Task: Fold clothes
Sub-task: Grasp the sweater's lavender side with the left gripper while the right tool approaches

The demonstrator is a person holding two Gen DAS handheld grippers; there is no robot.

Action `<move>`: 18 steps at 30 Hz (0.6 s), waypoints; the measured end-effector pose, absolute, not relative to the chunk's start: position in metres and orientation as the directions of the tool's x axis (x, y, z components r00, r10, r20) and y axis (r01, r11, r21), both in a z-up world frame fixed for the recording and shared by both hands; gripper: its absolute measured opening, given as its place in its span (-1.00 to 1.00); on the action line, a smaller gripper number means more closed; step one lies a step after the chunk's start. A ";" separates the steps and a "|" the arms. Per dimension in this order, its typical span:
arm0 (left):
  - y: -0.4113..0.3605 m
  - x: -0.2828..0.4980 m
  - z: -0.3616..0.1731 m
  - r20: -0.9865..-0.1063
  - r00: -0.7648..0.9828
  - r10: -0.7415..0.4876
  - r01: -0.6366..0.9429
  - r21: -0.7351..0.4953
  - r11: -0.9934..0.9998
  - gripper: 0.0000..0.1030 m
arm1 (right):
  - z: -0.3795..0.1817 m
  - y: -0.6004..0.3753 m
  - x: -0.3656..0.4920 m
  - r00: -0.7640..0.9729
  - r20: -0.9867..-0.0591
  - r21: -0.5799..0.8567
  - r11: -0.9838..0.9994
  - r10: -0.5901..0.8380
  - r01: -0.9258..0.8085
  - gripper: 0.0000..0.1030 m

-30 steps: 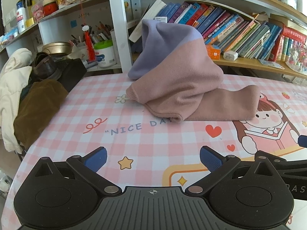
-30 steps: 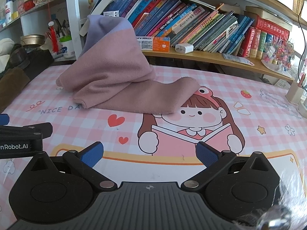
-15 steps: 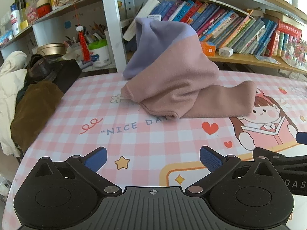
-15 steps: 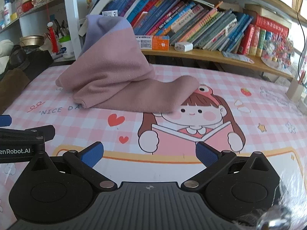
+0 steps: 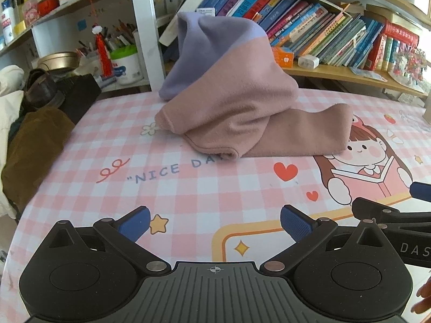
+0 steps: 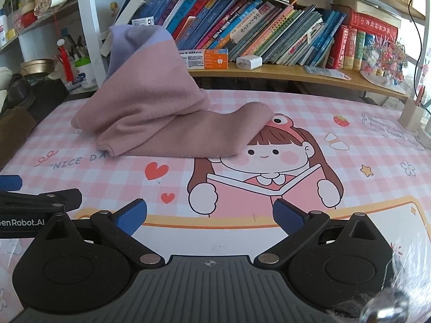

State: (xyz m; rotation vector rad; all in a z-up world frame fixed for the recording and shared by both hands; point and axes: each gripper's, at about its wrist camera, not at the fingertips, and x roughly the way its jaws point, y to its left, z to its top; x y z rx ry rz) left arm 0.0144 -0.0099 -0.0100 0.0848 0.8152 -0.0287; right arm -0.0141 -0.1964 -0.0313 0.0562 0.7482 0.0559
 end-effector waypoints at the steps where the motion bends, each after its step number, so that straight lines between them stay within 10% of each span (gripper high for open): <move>1: -0.010 0.015 -0.011 -0.730 0.684 0.007 0.059 0.065 0.996 1.00 | -0.032 -0.197 -0.014 0.731 -0.678 0.078 0.996 0.077 -0.032 0.96; 18: -0.004 0.031 -0.008 -0.688 0.718 -0.103 0.192 0.054 0.980 0.97 | -0.025 -0.199 -0.016 0.767 -0.624 0.155 0.986 0.151 -0.068 0.95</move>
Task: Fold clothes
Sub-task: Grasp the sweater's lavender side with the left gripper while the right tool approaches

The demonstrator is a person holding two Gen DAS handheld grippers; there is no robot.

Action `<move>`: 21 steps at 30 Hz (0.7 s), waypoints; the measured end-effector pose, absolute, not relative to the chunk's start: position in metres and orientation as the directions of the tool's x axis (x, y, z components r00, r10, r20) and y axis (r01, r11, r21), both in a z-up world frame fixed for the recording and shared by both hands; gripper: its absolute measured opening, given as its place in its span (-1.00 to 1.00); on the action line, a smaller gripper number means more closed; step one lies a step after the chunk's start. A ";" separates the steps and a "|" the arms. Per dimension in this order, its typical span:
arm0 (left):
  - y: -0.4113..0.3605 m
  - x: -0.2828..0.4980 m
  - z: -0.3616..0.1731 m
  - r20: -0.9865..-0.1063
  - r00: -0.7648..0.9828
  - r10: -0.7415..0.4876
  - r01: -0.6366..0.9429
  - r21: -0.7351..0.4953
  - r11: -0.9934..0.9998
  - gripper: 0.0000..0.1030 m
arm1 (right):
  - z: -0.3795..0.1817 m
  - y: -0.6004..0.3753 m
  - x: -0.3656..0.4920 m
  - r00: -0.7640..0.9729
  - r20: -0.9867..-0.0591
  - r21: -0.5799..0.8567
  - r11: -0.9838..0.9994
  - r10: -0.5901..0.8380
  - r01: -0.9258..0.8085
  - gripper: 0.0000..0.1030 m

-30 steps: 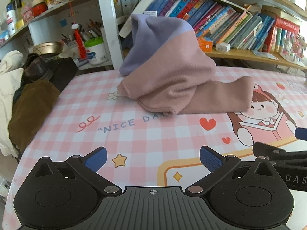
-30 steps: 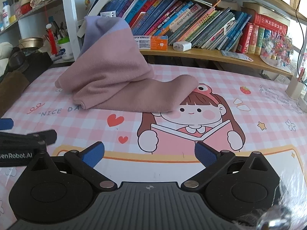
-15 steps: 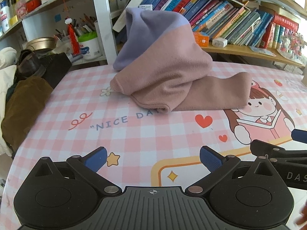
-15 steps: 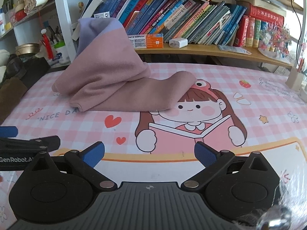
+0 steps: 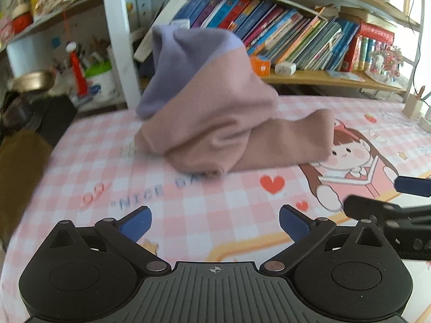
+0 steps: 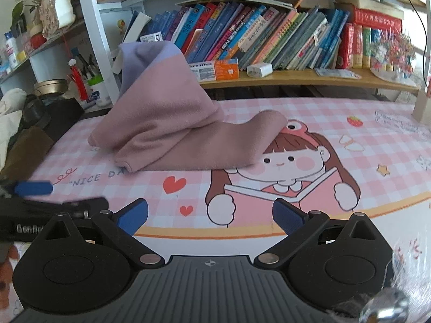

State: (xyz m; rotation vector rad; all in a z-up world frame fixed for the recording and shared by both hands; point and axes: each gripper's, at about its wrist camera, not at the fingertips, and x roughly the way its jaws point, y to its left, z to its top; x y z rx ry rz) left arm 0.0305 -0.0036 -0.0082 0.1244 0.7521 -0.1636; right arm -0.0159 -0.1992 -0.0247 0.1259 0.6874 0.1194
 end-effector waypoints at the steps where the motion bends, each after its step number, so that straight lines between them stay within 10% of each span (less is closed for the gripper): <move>1: -0.002 0.036 -0.009 -0.684 0.722 -0.104 0.194 0.056 0.979 0.93 | -0.024 -0.198 -0.016 0.768 -0.623 0.148 0.987 0.146 -0.068 0.95; 21: 0.021 0.159 -0.033 -0.629 0.775 -0.054 0.208 0.173 0.963 0.77 | -0.033 -0.207 -0.048 0.731 -0.681 0.072 0.988 -0.049 0.133 0.95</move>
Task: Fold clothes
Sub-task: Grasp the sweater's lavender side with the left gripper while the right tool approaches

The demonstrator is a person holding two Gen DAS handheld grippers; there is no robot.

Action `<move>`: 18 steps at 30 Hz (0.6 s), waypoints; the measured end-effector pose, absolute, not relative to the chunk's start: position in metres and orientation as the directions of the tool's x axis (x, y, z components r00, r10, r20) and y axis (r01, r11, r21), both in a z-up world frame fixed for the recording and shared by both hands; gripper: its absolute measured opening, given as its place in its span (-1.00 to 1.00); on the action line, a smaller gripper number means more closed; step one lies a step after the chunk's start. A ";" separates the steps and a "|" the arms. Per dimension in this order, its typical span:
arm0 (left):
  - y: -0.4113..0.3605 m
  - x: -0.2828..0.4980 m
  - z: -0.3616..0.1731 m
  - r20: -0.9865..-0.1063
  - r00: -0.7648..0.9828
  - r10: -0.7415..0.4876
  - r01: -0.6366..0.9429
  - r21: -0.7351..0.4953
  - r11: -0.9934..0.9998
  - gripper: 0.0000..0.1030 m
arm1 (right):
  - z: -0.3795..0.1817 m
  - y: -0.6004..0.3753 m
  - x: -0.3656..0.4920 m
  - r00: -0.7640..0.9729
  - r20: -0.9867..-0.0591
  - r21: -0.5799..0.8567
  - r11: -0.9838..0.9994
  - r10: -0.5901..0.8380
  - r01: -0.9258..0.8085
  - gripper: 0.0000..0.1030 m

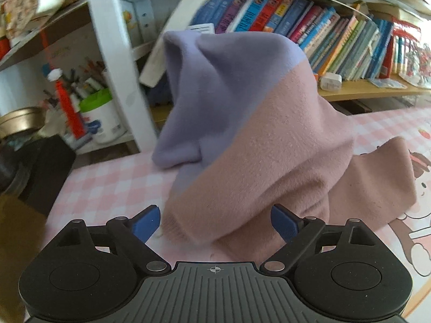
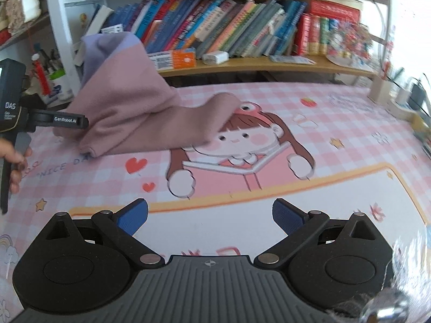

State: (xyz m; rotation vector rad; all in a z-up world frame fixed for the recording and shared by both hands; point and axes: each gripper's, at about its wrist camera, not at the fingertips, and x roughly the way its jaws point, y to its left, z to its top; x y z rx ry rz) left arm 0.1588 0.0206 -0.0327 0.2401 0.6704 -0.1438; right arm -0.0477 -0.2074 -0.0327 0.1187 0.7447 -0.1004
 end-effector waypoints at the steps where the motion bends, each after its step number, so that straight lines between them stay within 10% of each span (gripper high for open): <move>1: 0.018 0.161 -0.034 -0.626 0.778 -0.062 0.222 0.180 0.958 0.77 | -0.034 -0.209 -0.050 0.727 -0.685 0.072 0.986 -0.059 0.148 0.95; 3: 0.014 0.164 -0.037 -0.624 0.779 -0.055 0.229 0.202 0.952 0.61 | -0.035 -0.213 -0.055 0.718 -0.692 0.072 0.982 -0.077 0.176 0.95; 5: 0.009 0.166 -0.039 -0.622 0.781 -0.048 0.235 0.223 0.946 -0.41 | -0.036 -0.217 -0.058 0.716 -0.693 0.075 0.980 -0.083 0.186 0.95; 7: 0.006 0.162 -0.038 -0.626 0.778 -0.043 0.242 0.235 0.941 -0.71 | -0.035 -0.220 -0.060 0.720 -0.689 0.080 0.979 -0.081 0.187 0.95; 18: -0.047 0.059 0.018 -0.510 0.845 -0.160 0.273 0.154 0.950 -0.84 | -0.022 -0.253 -0.058 0.771 -0.636 0.088 0.996 0.043 0.018 0.95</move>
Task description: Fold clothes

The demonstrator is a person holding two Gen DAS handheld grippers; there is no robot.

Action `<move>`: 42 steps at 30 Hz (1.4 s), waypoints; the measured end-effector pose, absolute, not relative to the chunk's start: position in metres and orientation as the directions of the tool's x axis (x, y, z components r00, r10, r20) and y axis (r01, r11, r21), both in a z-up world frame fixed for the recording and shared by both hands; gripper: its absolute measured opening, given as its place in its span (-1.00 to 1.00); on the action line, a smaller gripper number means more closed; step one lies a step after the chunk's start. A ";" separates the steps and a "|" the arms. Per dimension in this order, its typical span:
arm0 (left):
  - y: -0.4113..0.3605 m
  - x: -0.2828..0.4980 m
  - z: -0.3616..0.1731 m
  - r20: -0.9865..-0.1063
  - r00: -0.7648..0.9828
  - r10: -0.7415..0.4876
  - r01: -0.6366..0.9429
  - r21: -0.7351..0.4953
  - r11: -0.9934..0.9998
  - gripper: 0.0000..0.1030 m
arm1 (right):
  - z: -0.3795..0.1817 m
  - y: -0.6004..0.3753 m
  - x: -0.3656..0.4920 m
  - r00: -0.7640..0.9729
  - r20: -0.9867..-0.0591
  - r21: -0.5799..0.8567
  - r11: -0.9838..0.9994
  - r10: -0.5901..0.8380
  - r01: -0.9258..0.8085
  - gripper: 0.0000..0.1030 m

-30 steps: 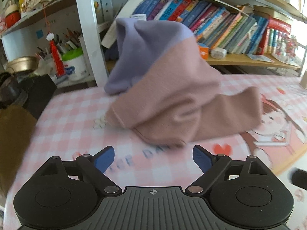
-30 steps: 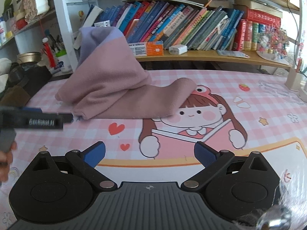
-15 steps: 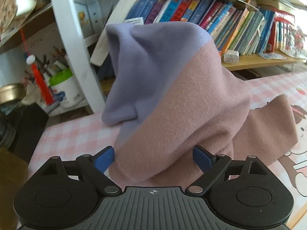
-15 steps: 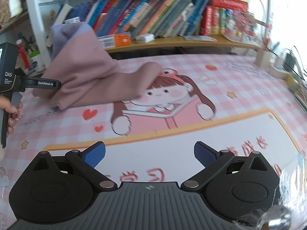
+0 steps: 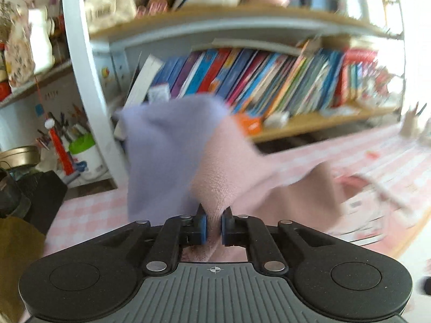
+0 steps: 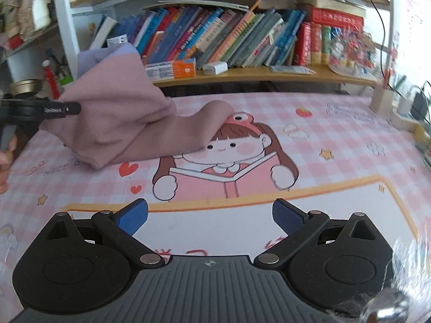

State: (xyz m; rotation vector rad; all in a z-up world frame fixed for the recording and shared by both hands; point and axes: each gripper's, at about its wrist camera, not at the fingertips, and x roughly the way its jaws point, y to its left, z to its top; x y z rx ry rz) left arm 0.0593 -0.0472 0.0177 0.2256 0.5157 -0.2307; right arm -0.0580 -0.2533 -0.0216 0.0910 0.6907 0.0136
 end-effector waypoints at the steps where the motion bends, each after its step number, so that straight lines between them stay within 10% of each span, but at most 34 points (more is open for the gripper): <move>1: -0.057 0.047 0.022 -0.503 0.846 -0.175 0.279 0.139 0.950 -0.84 | -0.020 -0.260 -0.059 0.773 -0.632 0.088 0.996 0.052 0.005 0.95; 11: -0.161 -0.044 0.030 -0.528 0.761 -0.377 0.462 0.034 0.886 -0.80 | -0.017 -0.312 -0.079 0.749 -0.628 0.118 0.977 0.213 -0.178 0.95; 26: -0.116 -0.111 -0.005 -0.623 0.760 -0.185 0.309 0.095 0.946 -0.28 | -0.026 -0.286 -0.087 0.647 -0.677 0.121 0.920 0.351 -0.373 0.69; 38: -0.100 -0.102 -0.013 -0.640 0.761 -0.102 0.326 0.243 0.914 0.17 | -0.039 -0.227 -0.060 0.688 -0.669 -0.155 0.853 0.281 -0.499 0.44; 42: -0.091 -0.088 -0.020 -0.649 0.761 -0.005 0.281 0.321 0.904 0.26 | -0.026 -0.223 -0.050 0.736 -0.617 -0.190 0.855 0.279 -0.483 -0.68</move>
